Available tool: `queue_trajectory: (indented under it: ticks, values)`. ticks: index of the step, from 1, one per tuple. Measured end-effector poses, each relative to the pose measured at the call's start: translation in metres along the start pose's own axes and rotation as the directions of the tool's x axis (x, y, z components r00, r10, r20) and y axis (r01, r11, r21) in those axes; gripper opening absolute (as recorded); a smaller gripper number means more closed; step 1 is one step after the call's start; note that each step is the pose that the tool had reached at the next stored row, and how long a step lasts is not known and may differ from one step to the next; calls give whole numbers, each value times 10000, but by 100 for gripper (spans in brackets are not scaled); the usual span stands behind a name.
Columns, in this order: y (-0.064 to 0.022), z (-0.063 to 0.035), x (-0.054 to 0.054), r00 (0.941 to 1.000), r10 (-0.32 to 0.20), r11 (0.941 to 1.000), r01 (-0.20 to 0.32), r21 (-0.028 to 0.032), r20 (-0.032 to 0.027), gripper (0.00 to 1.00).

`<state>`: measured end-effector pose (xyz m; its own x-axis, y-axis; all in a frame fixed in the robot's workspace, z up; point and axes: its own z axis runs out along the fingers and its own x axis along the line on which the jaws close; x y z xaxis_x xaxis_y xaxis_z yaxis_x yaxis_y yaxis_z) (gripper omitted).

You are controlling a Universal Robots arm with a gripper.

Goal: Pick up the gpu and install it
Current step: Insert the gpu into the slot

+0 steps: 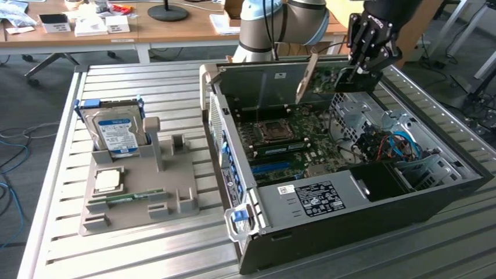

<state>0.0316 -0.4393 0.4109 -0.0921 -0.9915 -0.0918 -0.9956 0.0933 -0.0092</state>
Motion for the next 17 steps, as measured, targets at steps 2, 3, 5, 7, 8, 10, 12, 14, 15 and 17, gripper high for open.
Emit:
queue_trajectory:
  ticks: [2,3,5,7,8,10,12,14,15,17]
  values:
    - [13,13,11,10000,-32,10000,32,26,31,27]
    - [21,22,18,10000,-51,10000,51,32,44,27]
    - [40,43,33,9999,-86,10000,86,39,56,27]
    - [62,56,64,9999,-114,9999,114,39,55,27]
    - [70,61,84,9999,-125,9999,125,38,57,27]
    - [86,75,120,9999,-149,9999,148,36,59,27]
    - [104,101,140,9998,-169,9999,168,35,60,27]
    - [120,125,149,9998,-184,9998,184,34,59,27]
    - [124,131,149,9998,-186,9998,186,33,58,27]
    - [124,134,150,9998,-188,9998,188,32,56,27]
